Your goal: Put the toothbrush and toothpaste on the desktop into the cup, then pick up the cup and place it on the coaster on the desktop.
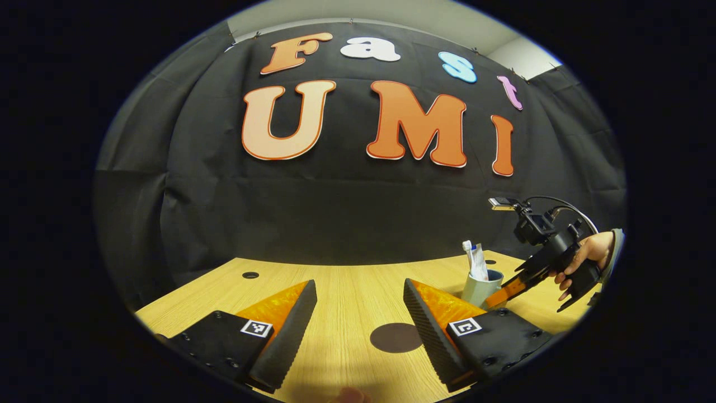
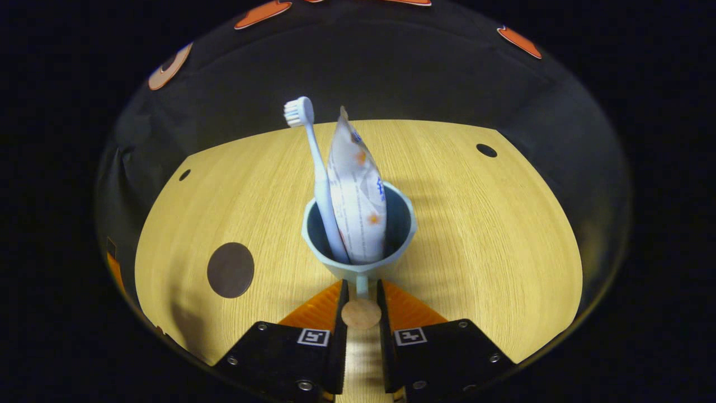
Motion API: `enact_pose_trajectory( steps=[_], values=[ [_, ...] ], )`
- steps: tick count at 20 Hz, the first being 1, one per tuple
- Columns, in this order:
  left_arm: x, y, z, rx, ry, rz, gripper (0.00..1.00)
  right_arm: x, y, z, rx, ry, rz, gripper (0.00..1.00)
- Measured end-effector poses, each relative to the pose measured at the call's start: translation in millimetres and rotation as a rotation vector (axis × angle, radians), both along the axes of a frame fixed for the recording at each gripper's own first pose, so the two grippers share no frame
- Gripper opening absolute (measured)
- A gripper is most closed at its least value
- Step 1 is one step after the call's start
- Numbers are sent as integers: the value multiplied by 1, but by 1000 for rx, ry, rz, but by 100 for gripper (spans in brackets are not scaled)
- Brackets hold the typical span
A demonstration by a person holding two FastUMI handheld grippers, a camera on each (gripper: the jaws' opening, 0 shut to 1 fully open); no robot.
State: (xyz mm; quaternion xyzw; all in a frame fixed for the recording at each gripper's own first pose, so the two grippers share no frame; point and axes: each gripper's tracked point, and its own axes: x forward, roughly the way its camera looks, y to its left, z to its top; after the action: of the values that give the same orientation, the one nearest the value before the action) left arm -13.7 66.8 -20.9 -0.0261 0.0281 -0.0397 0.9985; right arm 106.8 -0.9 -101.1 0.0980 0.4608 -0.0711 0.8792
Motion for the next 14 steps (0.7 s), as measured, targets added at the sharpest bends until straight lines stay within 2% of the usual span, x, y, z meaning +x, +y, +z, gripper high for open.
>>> enact_pose_trajectory(
  steps=[7, 14],
  values=[
    [-2, 8, -6, -5, 15, 20, 99, 5, 0, -5, 1, -31, 8, 20],
    [-6, 15, -11, 18, 23, 36, 99, 15, 0, -2, -6, -112, 81, 20]
  ],
)
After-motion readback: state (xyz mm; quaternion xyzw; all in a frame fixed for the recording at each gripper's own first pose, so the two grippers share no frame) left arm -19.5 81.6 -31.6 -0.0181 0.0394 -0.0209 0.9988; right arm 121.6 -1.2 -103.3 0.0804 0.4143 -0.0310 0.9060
